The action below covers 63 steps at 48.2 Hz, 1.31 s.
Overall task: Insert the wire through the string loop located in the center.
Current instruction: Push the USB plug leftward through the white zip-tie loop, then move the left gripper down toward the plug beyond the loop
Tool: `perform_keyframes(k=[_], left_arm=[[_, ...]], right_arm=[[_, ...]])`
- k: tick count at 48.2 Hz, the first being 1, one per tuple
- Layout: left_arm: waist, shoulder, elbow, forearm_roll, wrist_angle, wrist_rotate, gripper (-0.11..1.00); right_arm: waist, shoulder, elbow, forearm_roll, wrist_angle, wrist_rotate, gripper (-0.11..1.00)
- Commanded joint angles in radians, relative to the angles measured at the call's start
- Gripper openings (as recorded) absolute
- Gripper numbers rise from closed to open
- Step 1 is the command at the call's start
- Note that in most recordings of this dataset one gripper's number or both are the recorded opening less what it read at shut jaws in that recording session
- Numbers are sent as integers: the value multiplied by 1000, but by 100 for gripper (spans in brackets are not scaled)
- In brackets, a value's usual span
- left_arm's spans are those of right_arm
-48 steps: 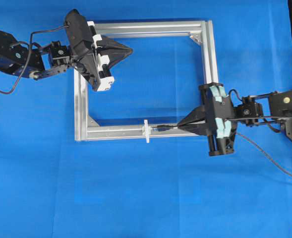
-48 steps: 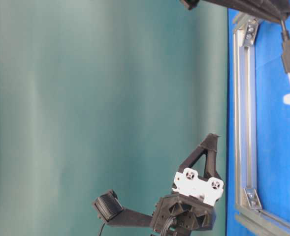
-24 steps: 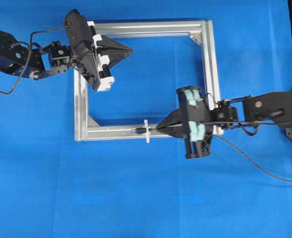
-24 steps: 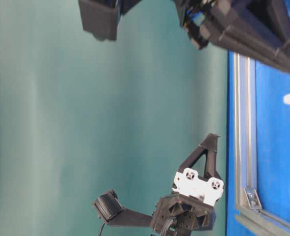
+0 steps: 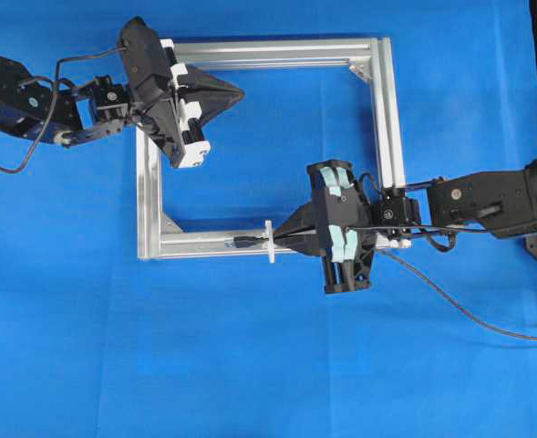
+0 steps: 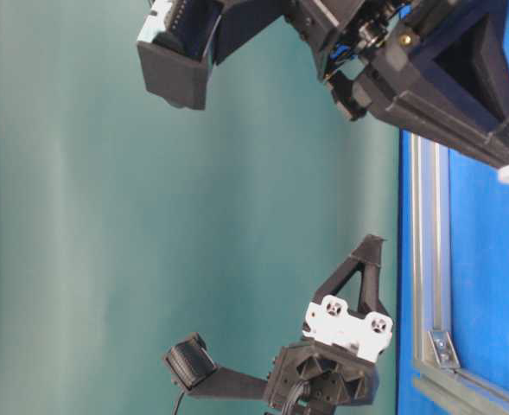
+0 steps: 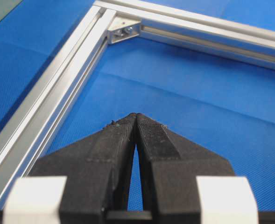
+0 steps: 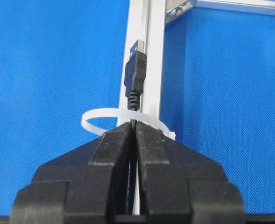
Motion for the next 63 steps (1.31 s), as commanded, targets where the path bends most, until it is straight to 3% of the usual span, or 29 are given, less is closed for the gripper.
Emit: perform_keyframes(k=[1,19,49,63], left_arm=[[-5,-29,-8,3,-5,-2,0],[-67,-34,8,3,-5,-9,0],[-354,-60,58,3,-5,-97,0],[-417,-60,58,3,-5,-101,0]], right_arm=[[0,-11,-11,0,-11,-2,-2],[-2,-12,-11,0,-11,-2,-2],[-2,-12,-11,0,-11,-3,-2],[-2,-12,-11,0,-9,-3,-2]])
